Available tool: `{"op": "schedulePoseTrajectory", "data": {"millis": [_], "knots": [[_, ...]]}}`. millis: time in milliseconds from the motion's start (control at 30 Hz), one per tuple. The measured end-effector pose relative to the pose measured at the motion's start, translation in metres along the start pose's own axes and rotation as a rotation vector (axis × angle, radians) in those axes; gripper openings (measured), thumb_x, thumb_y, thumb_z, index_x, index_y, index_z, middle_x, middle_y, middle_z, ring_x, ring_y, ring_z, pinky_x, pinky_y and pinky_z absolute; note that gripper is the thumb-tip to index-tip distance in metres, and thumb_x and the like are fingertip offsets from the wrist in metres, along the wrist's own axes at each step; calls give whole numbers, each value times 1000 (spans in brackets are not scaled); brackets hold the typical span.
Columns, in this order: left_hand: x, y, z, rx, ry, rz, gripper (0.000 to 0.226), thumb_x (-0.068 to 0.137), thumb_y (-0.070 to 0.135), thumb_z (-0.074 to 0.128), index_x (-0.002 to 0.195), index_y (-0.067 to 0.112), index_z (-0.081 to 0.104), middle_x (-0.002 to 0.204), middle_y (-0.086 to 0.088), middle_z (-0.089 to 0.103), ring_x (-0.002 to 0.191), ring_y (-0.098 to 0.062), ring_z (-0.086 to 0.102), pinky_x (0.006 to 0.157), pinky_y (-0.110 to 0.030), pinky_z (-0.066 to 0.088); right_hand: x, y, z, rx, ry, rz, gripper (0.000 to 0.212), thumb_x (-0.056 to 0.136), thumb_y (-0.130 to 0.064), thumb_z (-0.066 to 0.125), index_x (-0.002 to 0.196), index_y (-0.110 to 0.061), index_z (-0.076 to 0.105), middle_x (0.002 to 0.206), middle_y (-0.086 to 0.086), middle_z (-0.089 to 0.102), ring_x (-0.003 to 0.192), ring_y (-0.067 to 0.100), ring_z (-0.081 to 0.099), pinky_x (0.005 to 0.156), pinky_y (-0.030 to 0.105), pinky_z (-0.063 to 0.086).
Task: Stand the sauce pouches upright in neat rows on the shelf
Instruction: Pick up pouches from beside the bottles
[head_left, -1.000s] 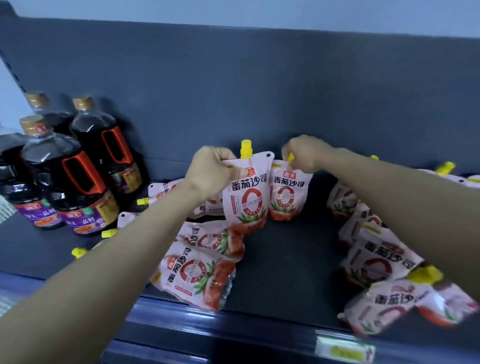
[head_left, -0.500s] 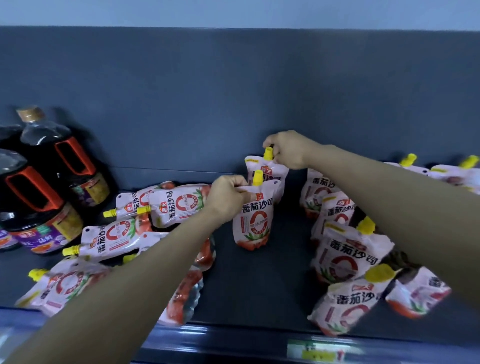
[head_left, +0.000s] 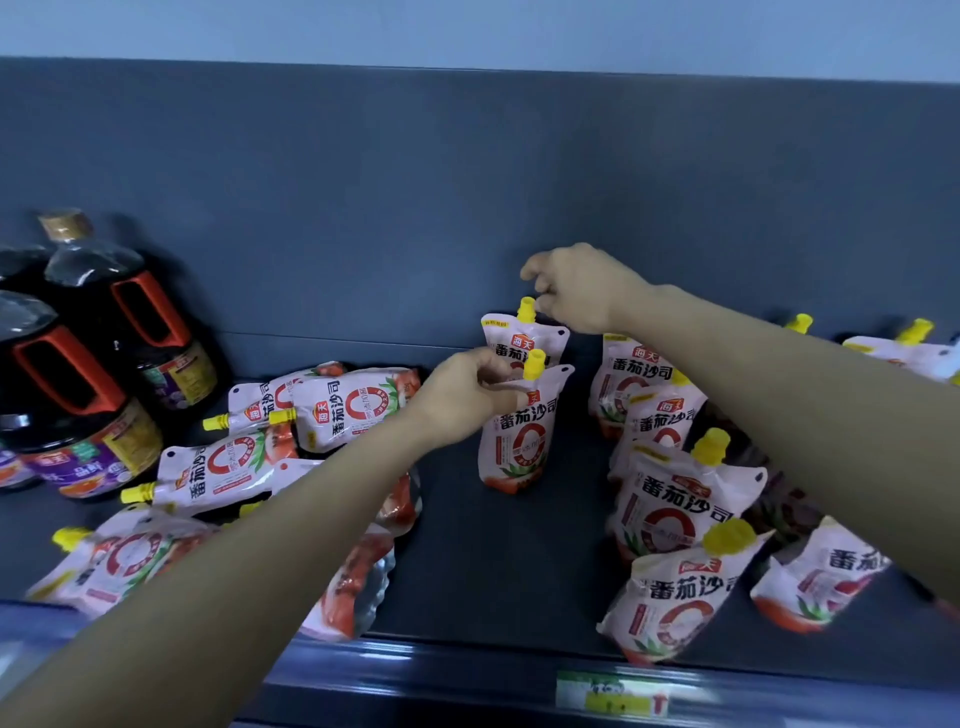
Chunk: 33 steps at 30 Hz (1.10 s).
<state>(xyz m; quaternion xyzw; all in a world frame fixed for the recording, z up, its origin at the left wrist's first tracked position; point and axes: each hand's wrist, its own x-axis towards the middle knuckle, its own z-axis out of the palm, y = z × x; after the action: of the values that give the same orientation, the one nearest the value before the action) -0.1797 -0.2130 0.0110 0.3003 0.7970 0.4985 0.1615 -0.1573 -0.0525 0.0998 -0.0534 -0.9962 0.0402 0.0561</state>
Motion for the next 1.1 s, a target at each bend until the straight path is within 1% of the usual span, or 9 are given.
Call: {"op": "schedulePoseTrajectory", "data": {"millis": [67, 133, 200, 267, 467, 700, 900, 1000, 1100], "knots": [[-8, 6, -11, 31, 49, 23, 22, 76, 22, 74, 91, 20, 58, 87, 10, 60, 75, 2, 57, 67, -10, 45, 0, -9, -4, -4, 26, -31, 42, 89, -14, 54, 131, -13, 52, 125, 10, 62, 113, 34, 57, 93, 44, 50], [-15, 12, -24, 107, 144, 53, 28, 78, 22, 72, 101, 18, 57, 99, 5, 59, 90, -9, 56, 81, -20, 44, 2, -20, -8, -14, 56, -76, 44, 89, -17, 56, 133, -14, 51, 128, 11, 61, 116, 34, 56, 95, 44, 48], [-25, 19, -40, 220, 250, 103, 35, 80, 22, 70, 111, 16, 56, 113, 0, 57, 104, -13, 54, 89, -22, 39, 3, -33, -12, -21, 90, -125, 46, 90, -19, 57, 135, -14, 49, 131, 11, 59, 119, 33, 54, 97, 44, 47], [-36, 27, -57, 333, 347, 161, 38, 82, 23, 67, 117, 14, 54, 120, -2, 55, 111, -15, 52, 93, -20, 35, 5, -46, -18, -24, 120, -169, 47, 91, -21, 57, 136, -14, 47, 133, 11, 57, 121, 33, 53, 98, 45, 46], [-70, 50, -103, 604, 537, 256, 43, 83, 22, 66, 122, 10, 52, 121, -6, 53, 115, -21, 50, 94, -22, 33, 6, -87, -37, -52, 200, -316, 48, 92, -23, 57, 138, -15, 45, 135, 9, 53, 125, 30, 48, 102, 44, 42], [-106, 58, -132, 723, 714, 245, 45, 82, 23, 67, 122, 11, 52, 123, -5, 53, 116, -20, 49, 92, -17, 31, -2, -134, -41, -55, 250, -520, 49, 93, -24, 57, 138, -15, 44, 134, 8, 53, 125, 30, 47, 101, 44, 42], [-136, 32, -134, 636, 793, 103, 47, 80, 24, 69, 122, 13, 52, 122, -2, 54, 111, -14, 51, 89, -16, 33, 4, -165, -10, -129, 160, -669, 45, 91, -24, 59, 133, -12, 49, 130, 10, 55, 121, 32, 50, 98, 47, 44], [-146, 6, -122, 592, 775, -25, 47, 79, 23, 70, 122, 13, 52, 121, -3, 54, 108, -15, 52, 86, -17, 35, 9, -177, 16, -141, 81, -731, 42, 90, -20, 60, 129, -11, 51, 127, 11, 57, 119, 33, 52, 95, 48, 46], [-154, -26, -110, 574, 735, -159, 48, 80, 24, 69, 124, 14, 51, 123, -3, 53, 107, -15, 52, 82, -13, 33, 15, -190, 47, -186, -18, -790, 35, 87, -10, 56, 122, -11, 55, 119, 12, 60, 112, 33, 55, 90, 46, 49]]}}
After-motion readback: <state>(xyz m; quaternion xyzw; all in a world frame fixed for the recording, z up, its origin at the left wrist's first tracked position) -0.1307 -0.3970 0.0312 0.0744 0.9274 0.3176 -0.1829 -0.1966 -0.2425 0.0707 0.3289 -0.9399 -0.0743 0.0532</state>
